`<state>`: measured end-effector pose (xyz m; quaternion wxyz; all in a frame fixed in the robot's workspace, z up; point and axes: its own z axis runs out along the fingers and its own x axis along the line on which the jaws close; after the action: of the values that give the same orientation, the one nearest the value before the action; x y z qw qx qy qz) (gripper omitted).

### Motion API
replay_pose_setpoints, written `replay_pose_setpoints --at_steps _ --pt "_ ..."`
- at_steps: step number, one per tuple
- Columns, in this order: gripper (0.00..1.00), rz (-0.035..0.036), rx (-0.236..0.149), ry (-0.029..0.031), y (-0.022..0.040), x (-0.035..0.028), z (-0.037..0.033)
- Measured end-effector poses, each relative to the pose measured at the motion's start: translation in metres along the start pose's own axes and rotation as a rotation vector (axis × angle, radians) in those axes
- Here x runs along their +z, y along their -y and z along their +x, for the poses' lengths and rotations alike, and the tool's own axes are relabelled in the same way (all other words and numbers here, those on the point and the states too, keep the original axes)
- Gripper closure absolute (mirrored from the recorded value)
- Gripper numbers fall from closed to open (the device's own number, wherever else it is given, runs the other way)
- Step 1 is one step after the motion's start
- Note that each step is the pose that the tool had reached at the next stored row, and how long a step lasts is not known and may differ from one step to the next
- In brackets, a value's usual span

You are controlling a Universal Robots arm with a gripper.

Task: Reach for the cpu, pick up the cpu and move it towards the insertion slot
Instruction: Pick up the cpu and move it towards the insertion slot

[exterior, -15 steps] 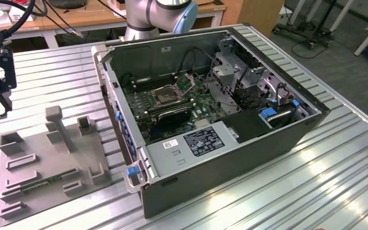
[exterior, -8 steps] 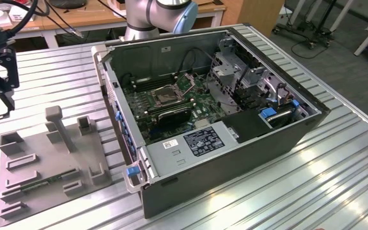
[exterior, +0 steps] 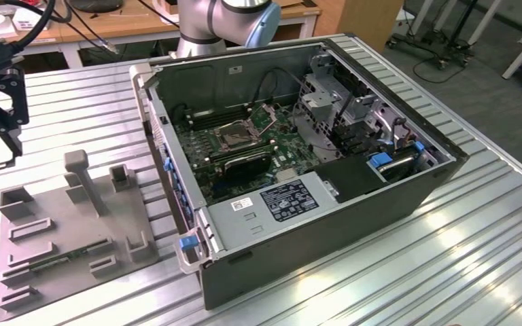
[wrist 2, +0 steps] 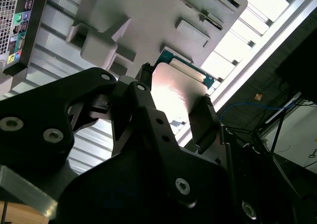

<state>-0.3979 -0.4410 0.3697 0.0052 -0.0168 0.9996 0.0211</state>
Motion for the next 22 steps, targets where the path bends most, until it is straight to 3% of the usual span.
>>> replay_pose_setpoints --at_steps 22 --pt "0.46 0.0000 0.000 0.0000 0.0002 0.0001 -0.0069"
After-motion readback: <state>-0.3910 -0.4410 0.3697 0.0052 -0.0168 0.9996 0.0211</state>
